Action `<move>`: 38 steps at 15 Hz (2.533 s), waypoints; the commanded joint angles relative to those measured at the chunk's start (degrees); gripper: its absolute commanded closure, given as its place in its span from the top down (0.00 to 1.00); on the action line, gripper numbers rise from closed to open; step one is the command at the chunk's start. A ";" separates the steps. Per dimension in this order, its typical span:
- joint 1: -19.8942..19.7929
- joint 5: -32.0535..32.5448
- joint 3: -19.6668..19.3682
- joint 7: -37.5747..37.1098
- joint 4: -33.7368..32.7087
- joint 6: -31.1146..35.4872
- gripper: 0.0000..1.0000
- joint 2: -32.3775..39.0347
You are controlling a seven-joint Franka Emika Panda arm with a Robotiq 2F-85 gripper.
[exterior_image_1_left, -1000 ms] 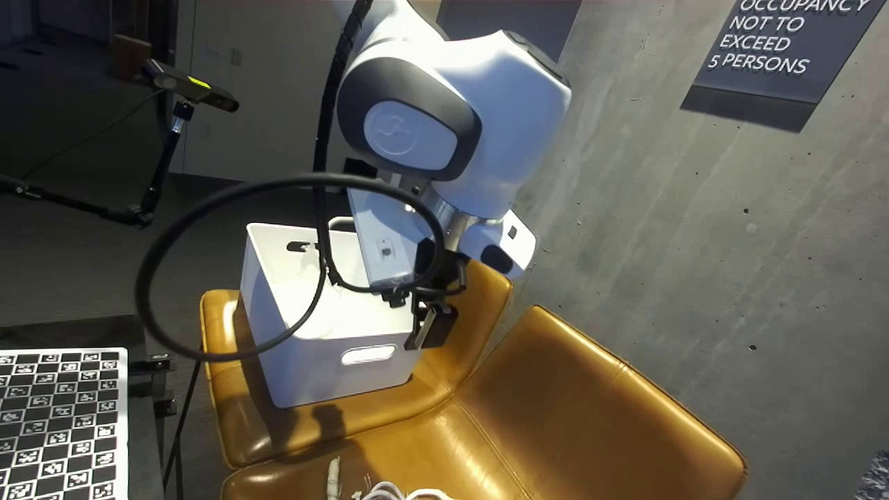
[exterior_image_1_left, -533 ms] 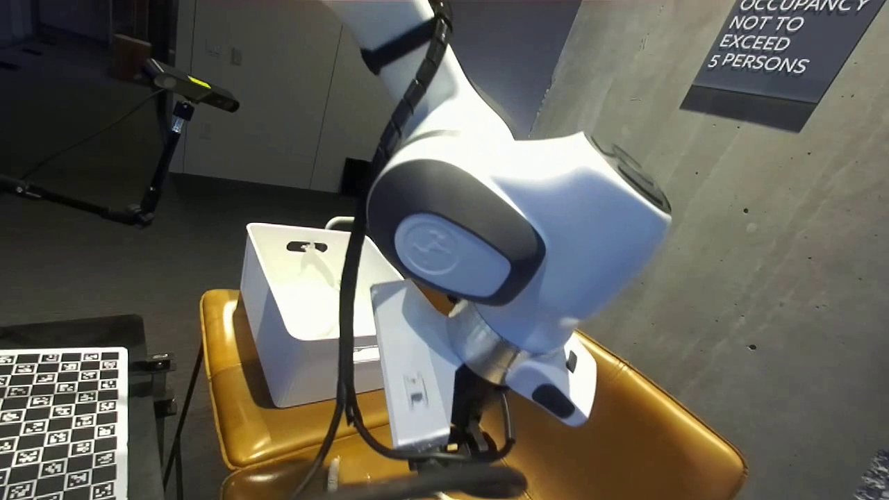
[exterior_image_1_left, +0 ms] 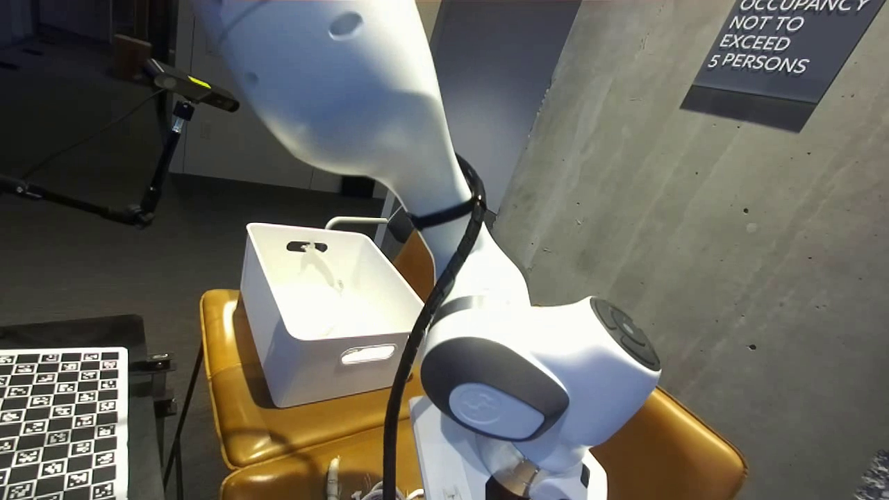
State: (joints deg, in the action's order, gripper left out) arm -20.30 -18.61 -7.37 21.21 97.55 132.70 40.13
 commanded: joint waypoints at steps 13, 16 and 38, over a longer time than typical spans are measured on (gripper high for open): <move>1.70 11.93 -1.08 -19.65 -21.25 -1.51 0.51 19.09; 2.49 12.23 -1.04 -20.03 -20.44 -1.24 0.38 18.32; 3.02 14.36 -2.01 -17.94 -9.13 0.23 1.00 8.91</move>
State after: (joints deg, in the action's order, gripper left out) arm -16.93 -5.74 -8.87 2.83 85.58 132.59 51.08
